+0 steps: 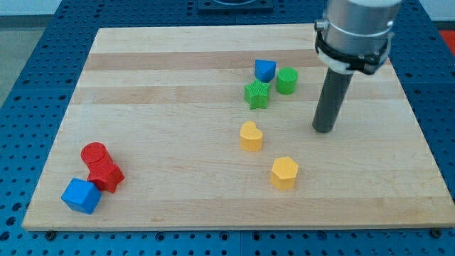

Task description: Move the hexagon to the bottom right of the green circle

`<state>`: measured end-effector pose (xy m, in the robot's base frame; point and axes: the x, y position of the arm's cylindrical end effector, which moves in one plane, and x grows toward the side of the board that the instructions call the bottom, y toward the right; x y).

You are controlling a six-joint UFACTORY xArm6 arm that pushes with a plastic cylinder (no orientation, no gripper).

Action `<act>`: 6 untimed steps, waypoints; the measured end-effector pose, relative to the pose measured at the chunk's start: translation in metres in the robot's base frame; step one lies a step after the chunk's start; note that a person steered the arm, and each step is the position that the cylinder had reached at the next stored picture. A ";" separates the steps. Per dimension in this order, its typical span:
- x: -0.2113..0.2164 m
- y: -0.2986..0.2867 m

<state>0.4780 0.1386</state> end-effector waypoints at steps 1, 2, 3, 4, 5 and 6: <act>0.029 0.000; 0.054 0.000; 0.089 0.000; 0.118 -0.010; 0.124 -0.043; 0.124 -0.075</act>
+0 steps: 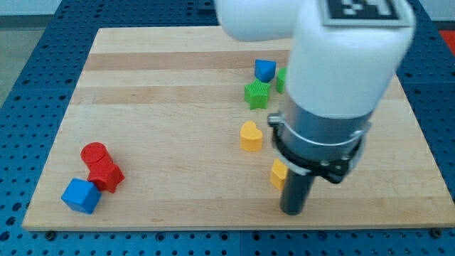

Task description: Move the hexagon to the bottom right of the green circle

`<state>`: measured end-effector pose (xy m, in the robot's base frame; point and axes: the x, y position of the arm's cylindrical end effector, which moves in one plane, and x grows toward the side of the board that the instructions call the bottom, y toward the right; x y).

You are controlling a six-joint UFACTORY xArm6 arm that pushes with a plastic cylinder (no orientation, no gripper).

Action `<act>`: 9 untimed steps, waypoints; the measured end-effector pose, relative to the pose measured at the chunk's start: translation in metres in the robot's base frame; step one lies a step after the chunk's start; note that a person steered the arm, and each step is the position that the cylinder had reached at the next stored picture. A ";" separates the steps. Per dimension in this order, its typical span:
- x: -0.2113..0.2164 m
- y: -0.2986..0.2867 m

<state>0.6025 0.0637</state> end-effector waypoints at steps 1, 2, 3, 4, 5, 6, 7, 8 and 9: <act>-0.006 -0.005; -0.019 -0.005; -0.031 -0.005; -0.042 -0.004; -0.052 0.003; -0.061 0.016; -0.071 0.030; -0.088 0.035; -0.097 0.027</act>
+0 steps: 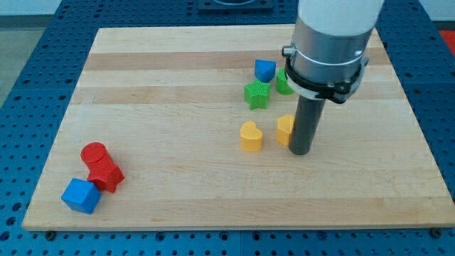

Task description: Move the hexagon to the bottom right of the green circle

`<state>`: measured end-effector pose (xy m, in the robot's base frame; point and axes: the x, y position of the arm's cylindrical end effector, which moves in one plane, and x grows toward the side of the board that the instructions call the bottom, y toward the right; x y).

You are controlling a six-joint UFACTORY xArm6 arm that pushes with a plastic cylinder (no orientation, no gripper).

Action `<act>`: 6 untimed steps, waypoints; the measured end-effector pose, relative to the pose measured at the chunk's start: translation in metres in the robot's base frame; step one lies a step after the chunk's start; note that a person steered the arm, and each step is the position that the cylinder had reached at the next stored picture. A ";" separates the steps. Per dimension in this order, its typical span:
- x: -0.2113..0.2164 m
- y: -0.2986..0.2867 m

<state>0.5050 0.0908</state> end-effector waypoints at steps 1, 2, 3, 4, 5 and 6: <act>-0.001 -0.024; -0.001 -0.047; -0.006 -0.042; -0.017 -0.023; -0.024 -0.003; -0.026 0.011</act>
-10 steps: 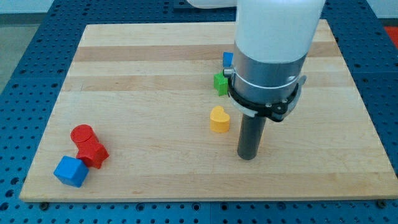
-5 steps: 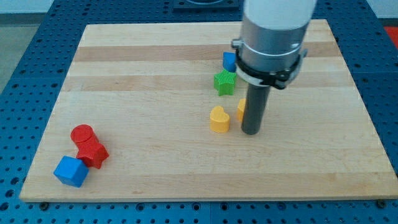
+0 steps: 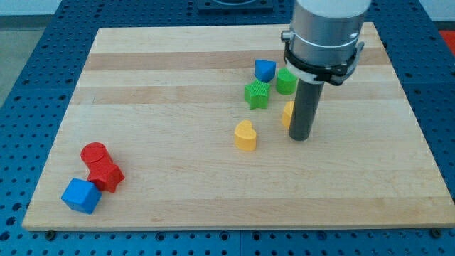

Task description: Move the hexagon to the bottom right of the green circle

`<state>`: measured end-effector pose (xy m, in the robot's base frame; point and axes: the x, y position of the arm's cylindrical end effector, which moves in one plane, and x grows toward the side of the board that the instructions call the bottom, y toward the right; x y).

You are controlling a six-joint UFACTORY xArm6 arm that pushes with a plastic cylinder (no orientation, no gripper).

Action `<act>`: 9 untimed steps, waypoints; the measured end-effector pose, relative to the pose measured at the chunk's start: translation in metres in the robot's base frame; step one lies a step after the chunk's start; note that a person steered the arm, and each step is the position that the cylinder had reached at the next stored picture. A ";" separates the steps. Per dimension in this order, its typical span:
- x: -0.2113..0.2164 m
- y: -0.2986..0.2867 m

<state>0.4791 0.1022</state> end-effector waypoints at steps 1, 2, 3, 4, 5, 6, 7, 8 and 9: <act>-0.003 0.001; -0.002 -0.005; 0.002 -0.029; 0.001 -0.038; 0.000 -0.036; -0.004 -0.034; -0.014 -0.031; -0.020 -0.020; -0.020 -0.001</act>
<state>0.4595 0.1009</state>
